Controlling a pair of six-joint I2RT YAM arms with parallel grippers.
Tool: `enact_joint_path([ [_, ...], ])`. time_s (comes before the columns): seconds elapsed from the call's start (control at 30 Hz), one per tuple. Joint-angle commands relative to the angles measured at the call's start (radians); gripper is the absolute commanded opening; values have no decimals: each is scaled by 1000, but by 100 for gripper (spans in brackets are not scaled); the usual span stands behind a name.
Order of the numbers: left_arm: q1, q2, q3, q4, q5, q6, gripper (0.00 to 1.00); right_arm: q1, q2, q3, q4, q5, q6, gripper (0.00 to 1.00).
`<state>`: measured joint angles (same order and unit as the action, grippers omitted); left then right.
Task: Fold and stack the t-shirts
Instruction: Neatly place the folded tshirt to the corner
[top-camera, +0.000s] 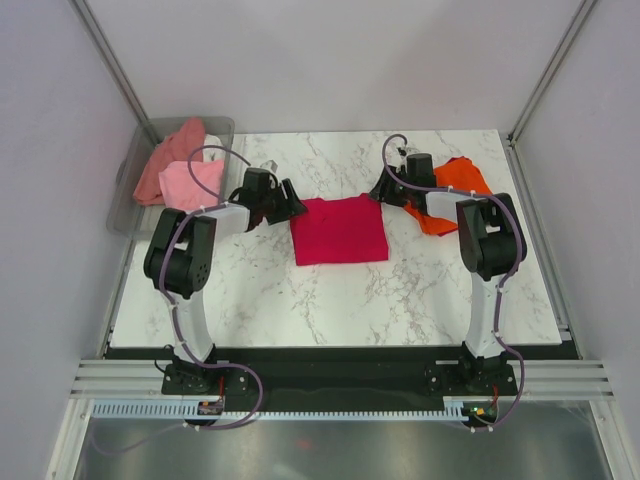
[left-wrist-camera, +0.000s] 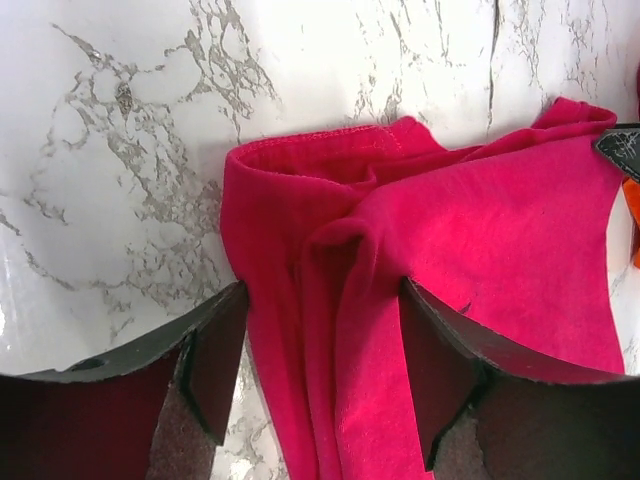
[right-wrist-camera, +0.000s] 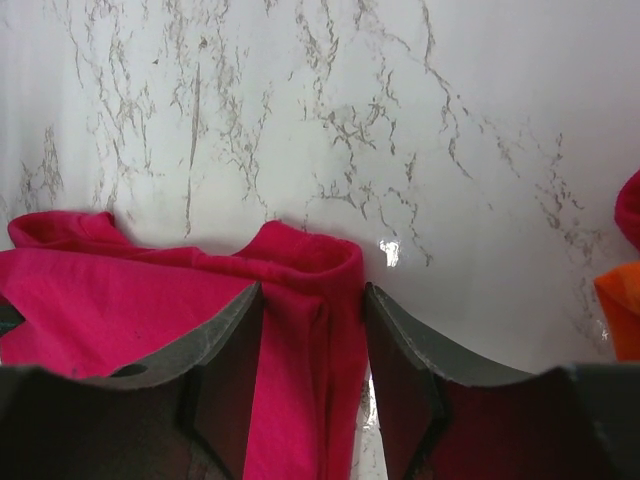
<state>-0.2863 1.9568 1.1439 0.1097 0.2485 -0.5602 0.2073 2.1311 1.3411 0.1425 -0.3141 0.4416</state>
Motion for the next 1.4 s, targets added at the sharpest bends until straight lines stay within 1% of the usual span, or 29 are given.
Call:
enact_joint_path([
  [0.0,1,39,48,-14,20,0,66,4,29,23,-47,-19,-6,52],
  [0.13,1,54,68,-34,12,2,58,7,38,38,-63,-23,-17,49],
  [0.17,1,56,71,-33,14,3,53,9,46,43,-66,-23,-18,48],
  [0.2,1,57,74,-33,14,8,52,10,50,55,-73,-25,-20,46],
  [0.23,1,62,76,-34,17,14,50,10,62,62,-80,-28,-21,42],
  [0.27,1,65,85,-35,20,19,42,14,67,70,-83,-29,-21,38],
  [0.3,1,70,89,-36,23,20,37,14,73,81,-84,-29,-21,34],
  [0.33,1,74,93,-36,31,23,32,15,79,87,-84,-29,-18,24],
  [0.37,1,77,102,-36,35,23,20,15,79,93,-84,-31,-17,19],
  [0.4,1,79,105,-36,38,23,14,14,79,101,-84,-33,-14,14],
  [0.43,1,80,108,-36,44,23,4,14,73,102,-84,-34,-11,3],
  [0.47,1,77,111,-35,46,20,2,17,66,104,-81,-33,-9,0],
  [0.6,1,42,100,-30,58,17,2,23,7,61,-49,-28,-6,0],
  [0.63,2,30,88,-25,61,17,2,21,-28,52,-46,-26,-4,0],
  [0.77,-4,-71,50,-16,75,6,2,23,-124,-2,-41,-28,-1,0],
  [0.9,-39,-175,2,-15,51,-7,2,15,-241,-36,-76,-16,2,0],
  [1.0,-85,-235,-32,-12,15,-29,2,-5,-319,-39,-174,20,2,0],
  [1.1,-152,-308,-53,-8,-15,-43,2,-35,-396,-75,-228,33,2,0],
  [1.13,-192,-338,-58,-10,-50,-44,2,-51,-455,-88,-237,44,5,0],
  [1.2,-235,-366,-56,-27,-115,-49,2,-63,-535,-120,-264,62,5,0],
  [1.3,-255,-420,-59,-25,-112,-83,2,-92,-620,-131,-310,50,-7,0],
  [1.37,-303,-449,-41,-27,-126,-83,2,-127,-663,-123,-357,82,-12,0],
])
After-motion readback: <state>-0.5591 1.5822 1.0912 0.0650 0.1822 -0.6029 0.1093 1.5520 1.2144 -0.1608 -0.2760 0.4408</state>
